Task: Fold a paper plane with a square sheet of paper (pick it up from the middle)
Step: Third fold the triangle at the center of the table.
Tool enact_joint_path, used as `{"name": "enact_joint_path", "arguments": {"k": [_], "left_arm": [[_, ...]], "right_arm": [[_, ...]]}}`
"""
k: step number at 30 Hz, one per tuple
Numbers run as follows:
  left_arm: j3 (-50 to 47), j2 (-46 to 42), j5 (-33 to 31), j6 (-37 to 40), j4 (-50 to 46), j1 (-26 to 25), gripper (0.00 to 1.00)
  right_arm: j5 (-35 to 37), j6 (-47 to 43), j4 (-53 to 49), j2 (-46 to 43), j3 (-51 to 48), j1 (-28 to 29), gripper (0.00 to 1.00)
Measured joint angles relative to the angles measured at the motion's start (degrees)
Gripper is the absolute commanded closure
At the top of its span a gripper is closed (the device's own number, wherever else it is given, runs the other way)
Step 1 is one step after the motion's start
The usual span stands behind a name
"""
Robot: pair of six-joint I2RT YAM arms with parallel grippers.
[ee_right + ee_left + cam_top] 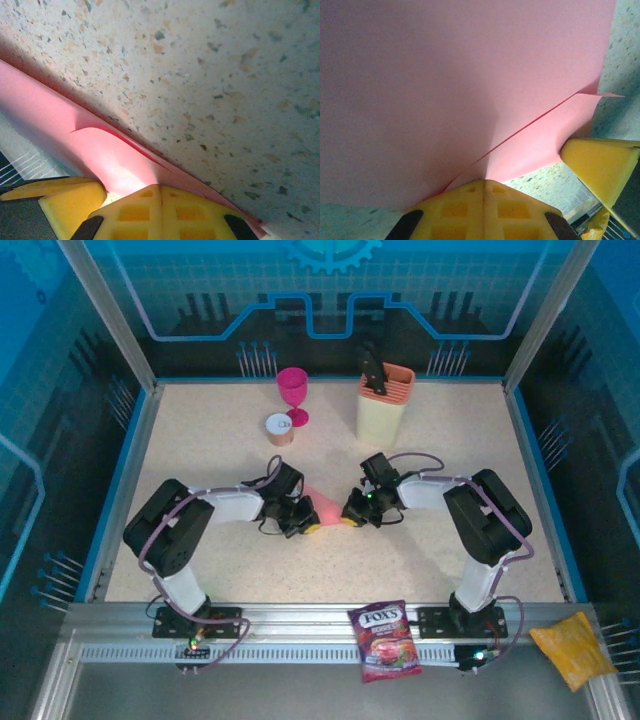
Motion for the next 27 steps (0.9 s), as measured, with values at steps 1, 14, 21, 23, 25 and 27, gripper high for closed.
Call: {"name": "enact_joint_path", "arguments": {"k": [1, 14, 21, 23, 25, 27], "left_arm": [[-0.7, -0.5, 0.0, 0.2, 0.3, 0.2, 1.0], [-9.7, -9.5, 0.9, 2.8, -1.4, 7.7, 1.0], [-2.7, -12.5, -3.2, 3.2, -12.1, 8.1, 1.0], [1.3, -12.0, -3.3, 3.2, -12.2, 6.8, 1.0], [5.0, -10.3, -3.3, 3.2, -11.6, 4.8, 1.0], [7.9, -7.4, -3.1, 3.2, -10.5, 2.5, 1.0]], "right_arm": [[-0.1, 0.0, 0.1, 0.0, 0.0, 0.0, 1.0], [-0.4, 0.7, 1.5, -0.1, -0.8, 0.0, 1.0], [-0.4, 0.9, 2.1, -0.3, -1.2, 0.0, 1.0], [-0.4, 1.0, 2.2, -0.3, -1.2, 0.0, 1.0], [-0.4, 1.1, 2.6, -0.3, -1.5, 0.0, 1.0], [-0.4, 1.3, 2.7, -0.4, -1.5, 0.0, 1.0]]}}
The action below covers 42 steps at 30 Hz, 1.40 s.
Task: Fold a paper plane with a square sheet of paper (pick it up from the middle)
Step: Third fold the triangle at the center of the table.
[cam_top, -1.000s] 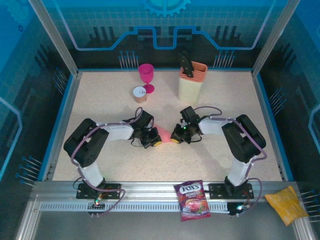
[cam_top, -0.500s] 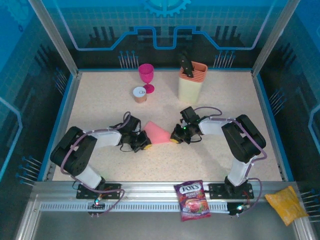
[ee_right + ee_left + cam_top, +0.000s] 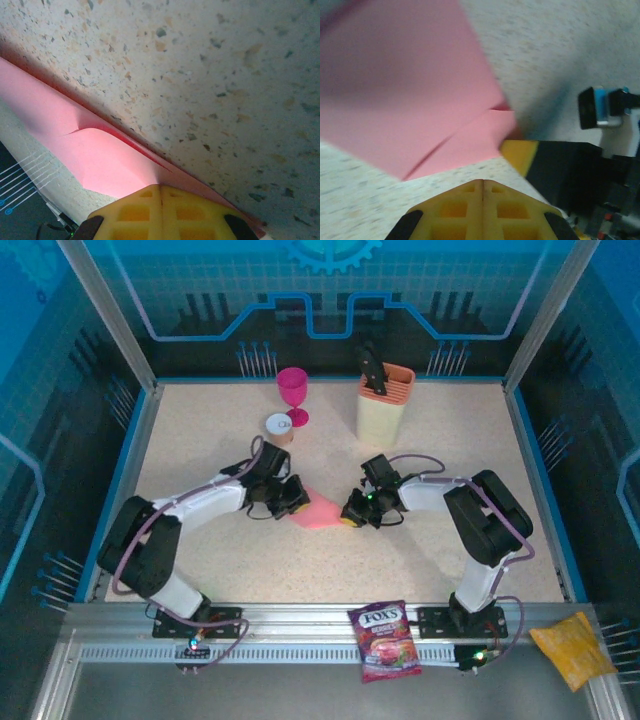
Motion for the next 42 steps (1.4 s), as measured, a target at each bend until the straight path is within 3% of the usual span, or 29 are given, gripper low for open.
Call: {"name": "enact_joint_path", "arguments": {"k": [7, 18, 29, 38, 42], "left_arm": [[2.1, 10.8, 1.7, 0.7, 2.2, -5.9, 1.0], [0.6, 13.4, 4.6, 4.6, 5.7, -5.4, 1.0], [0.7, 14.5, 7.2, 8.6, 7.0, -4.3, 1.0], [1.3, 14.4, 7.5, 9.1, 5.7, -4.0, 1.0], [1.4, 12.6, 7.5, 8.8, 3.0, -3.5, 0.81]], "right_arm": [[0.2, 0.2, 0.0, -0.1, -0.1, 0.0, 1.0], [0.5, 0.5, 3.0, -3.7, -5.1, -0.8, 1.0], [-1.3, -3.6, 3.1, -12.3, -15.0, -10.3, 1.0], [0.7, -10.8, -7.8, -19.1, -16.6, -16.0, 1.0], [0.7, -14.0, -12.6, -18.6, -11.3, -13.1, 1.0]]}}
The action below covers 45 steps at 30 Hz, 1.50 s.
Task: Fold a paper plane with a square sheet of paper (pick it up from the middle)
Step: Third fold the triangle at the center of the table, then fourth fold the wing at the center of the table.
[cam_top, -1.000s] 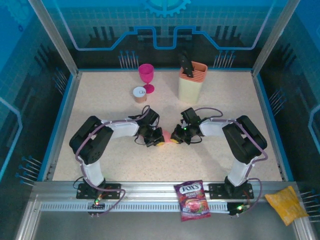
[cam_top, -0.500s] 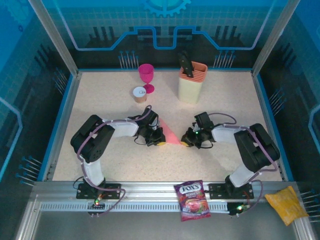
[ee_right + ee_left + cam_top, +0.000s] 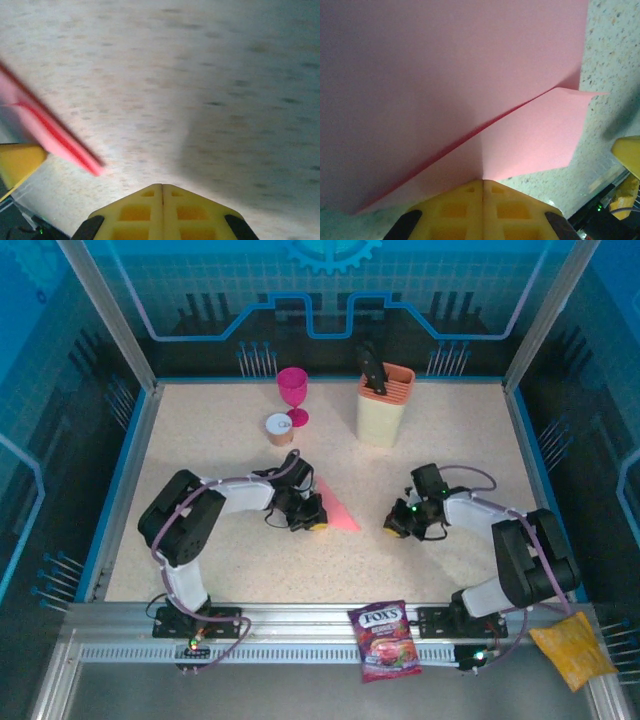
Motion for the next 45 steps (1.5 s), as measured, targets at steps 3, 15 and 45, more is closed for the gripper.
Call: {"name": "enact_joint_path", "arguments": {"k": [3, 15, 45], "left_arm": [[0.0, -3.6, 0.0, -1.2, -0.8, 0.7, 0.67], [-6.3, -10.7, 0.5, -10.6, 3.3, 5.1, 0.54], [-6.2, -5.5, -2.2, -12.3, 2.2, 4.5, 0.67]], "right_arm": [[-0.1, -2.0, -1.0, 1.8, 6.4, 4.6, 1.0], [-0.1, -4.1, -0.5, 15.3, 17.7, 13.5, 1.0], [-3.3, -2.9, 7.4, 21.3, 16.0, 12.5, 1.0]]}}
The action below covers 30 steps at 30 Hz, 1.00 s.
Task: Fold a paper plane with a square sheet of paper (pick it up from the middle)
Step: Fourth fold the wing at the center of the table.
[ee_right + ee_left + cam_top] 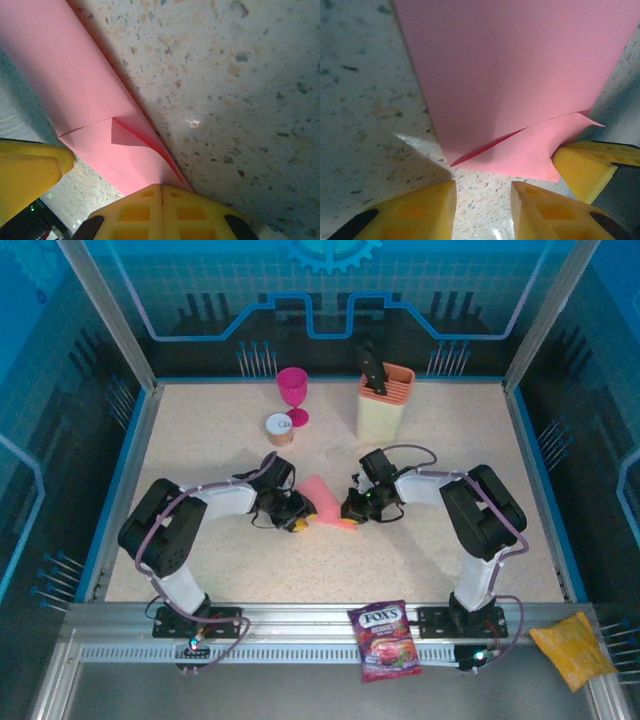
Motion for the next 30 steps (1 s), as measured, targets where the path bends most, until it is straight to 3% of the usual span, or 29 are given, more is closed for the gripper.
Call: {"name": "enact_joint_path", "arguments": {"k": [12, 20, 30], "left_arm": [[1.4, 0.7, -1.0, 0.0, 0.6, -0.2, 0.81], [0.8, -0.9, -3.0, -0.1, -0.1, -0.2, 0.57], [-0.5, -2.8, -5.3, -1.6, -0.3, -0.2, 0.57]], "right_arm": [[-0.4, 0.4, 1.2, 0.0, -0.5, 0.0, 1.0], [-0.6, 0.6, 1.6, 0.0, -0.7, 0.0, 1.0], [-1.0, 0.6, 2.4, 0.0, -1.0, 0.0, 1.0]]}}
